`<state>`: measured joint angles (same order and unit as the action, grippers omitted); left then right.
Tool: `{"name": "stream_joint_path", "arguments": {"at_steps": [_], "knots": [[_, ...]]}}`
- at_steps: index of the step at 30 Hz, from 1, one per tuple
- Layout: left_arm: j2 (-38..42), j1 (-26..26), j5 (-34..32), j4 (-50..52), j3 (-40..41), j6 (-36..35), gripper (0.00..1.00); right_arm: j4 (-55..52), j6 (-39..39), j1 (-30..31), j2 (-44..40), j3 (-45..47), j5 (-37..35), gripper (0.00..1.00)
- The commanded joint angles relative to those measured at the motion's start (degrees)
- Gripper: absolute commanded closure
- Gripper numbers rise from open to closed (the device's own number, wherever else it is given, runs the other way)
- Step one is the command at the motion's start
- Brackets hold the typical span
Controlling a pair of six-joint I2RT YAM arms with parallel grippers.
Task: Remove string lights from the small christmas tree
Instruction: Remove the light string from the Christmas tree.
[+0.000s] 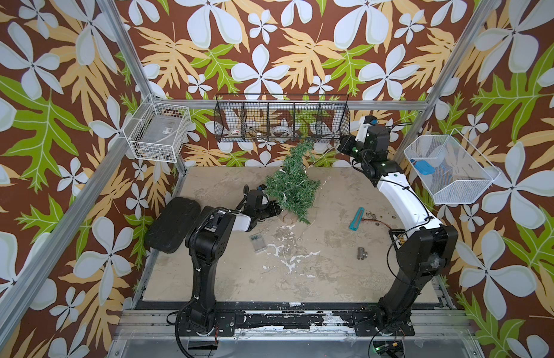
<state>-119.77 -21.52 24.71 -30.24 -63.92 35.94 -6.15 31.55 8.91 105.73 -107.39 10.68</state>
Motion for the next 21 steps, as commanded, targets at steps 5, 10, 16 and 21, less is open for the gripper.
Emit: {"name": "stream_joint_path", "arguments": {"at_steps": [5,10,16,21], "knots": [[-1.6,-0.1,-2.2,8.6,-0.7,-2.0,0.71,-4.5,-2.9,0.0,7.8,-17.5,2.0,1.0],[-2.4,-0.1,-1.8,8.4,0.6,-2.4,0.71,0.3,2.6,0.1,12.6,-22.0,11.0,1.0],[-1.6,-0.1,-1.6,7.7,1.4,-2.2,0.72,3.0,3.8,4.3,18.0,-31.6,15.5,1.0],[-1.6,-0.2,-0.6,5.9,2.4,-1.0,0.73,6.0,3.1,7.8,19.3,-34.0,13.4,1.0]]}}
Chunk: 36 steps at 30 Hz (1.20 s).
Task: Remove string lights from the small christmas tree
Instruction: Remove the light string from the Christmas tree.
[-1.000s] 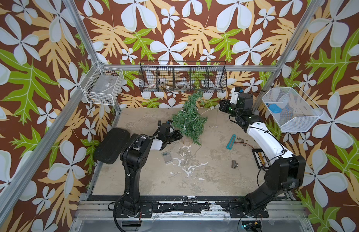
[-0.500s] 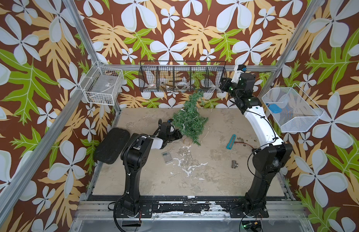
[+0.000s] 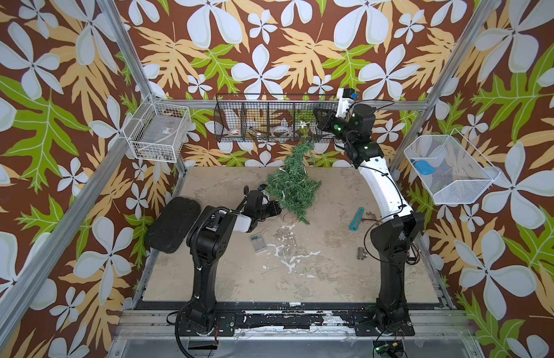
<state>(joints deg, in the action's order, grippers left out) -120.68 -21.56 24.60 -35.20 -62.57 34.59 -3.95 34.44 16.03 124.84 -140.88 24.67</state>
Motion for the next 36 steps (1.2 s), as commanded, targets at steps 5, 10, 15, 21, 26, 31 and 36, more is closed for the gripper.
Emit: {"name": "stream_joint_path", "arguments": {"at_steps": [5,10,15,21,26,31,36], "knots": [[-0.1,-0.3,-0.5,10.3,1.1,0.6,0.74,9.6,3.2,3.6,0.8,-1.3,-0.2,1.0],[0.1,-0.2,-0.6,10.4,0.5,0.7,0.75,11.1,0.4,9.0,1.9,-4.7,-0.3,1.0],[-0.2,-0.2,-0.2,9.8,0.4,1.1,0.75,12.4,-4.2,13.8,1.3,-5.1,-1.5,1.0],[-0.3,-0.3,-0.2,8.4,1.3,1.8,0.76,17.1,-1.0,16.5,1.4,-5.1,-0.7,1.0],[-0.2,-0.4,-0.2,8.4,1.6,1.8,0.76,20.0,-0.2,18.5,3.7,-6.0,-2.1,1.0],[0.3,-0.5,-0.2,8.6,1.7,1.6,0.76,20.5,-2.1,18.6,6.8,-6.0,-8.4,1.0],[0.2,-0.5,-0.5,8.8,1.8,1.5,0.76,25.6,1.4,18.8,11.2,-7.2,-10.7,1.0]]}}
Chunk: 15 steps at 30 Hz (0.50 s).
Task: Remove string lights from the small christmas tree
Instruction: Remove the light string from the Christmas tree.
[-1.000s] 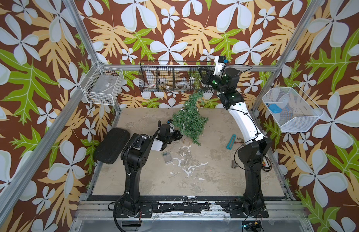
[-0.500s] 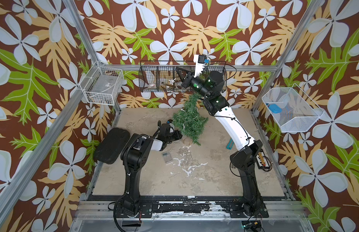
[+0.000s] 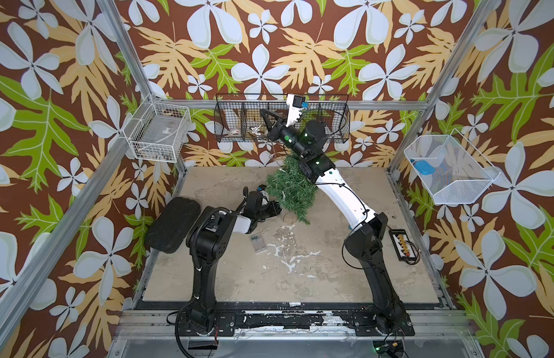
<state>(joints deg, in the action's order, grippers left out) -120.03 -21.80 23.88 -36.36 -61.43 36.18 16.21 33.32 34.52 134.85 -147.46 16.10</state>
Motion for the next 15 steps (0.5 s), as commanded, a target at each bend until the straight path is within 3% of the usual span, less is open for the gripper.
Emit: {"name": "stream_joint_path", "arguments": {"at_steps": [1,10,15], "knots": [[-0.5,-0.3,0.3,9.9,0.7,-0.1,0.76,6.4,3.4,0.5,1.7,-0.4,-2.3,1.0],[-0.8,-0.4,0.2,9.9,0.6,-0.1,0.77,8.2,0.7,6.0,3.7,-1.9,-3.4,1.0],[-0.8,-0.5,0.0,9.9,0.4,0.0,0.79,4.2,-4.5,6.2,-0.2,0.7,-4.9,1.0]]}}
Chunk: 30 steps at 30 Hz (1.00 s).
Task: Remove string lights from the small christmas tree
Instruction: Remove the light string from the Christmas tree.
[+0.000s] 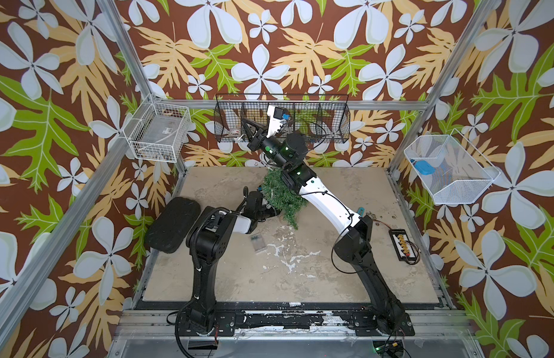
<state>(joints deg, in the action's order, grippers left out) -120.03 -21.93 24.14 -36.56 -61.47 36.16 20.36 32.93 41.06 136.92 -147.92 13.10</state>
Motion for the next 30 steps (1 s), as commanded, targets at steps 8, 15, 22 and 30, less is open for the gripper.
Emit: {"name": "stream_joint_path", "arguments": {"at_steps": [8,15,22,30], "knots": [[-1.6,-2.4,-2.6,11.1,0.5,-0.7,0.81,-2.4,-4.0,-3.6,-7.2,5.0,-0.8,1.0],[-1.4,-2.9,-4.3,12.4,-0.1,-0.8,0.82,-2.7,2.8,-1.0,-7.0,4.4,4.2,1.0],[-0.5,-2.9,-5.3,12.6,0.0,-0.1,0.83,2.7,10.0,-1.3,-2.3,3.2,3.4,1.0],[0.1,-3.0,-4.8,10.8,1.8,0.5,0.83,5.2,11.0,-3.5,3.5,-1.5,-2.4,1.0]]}}
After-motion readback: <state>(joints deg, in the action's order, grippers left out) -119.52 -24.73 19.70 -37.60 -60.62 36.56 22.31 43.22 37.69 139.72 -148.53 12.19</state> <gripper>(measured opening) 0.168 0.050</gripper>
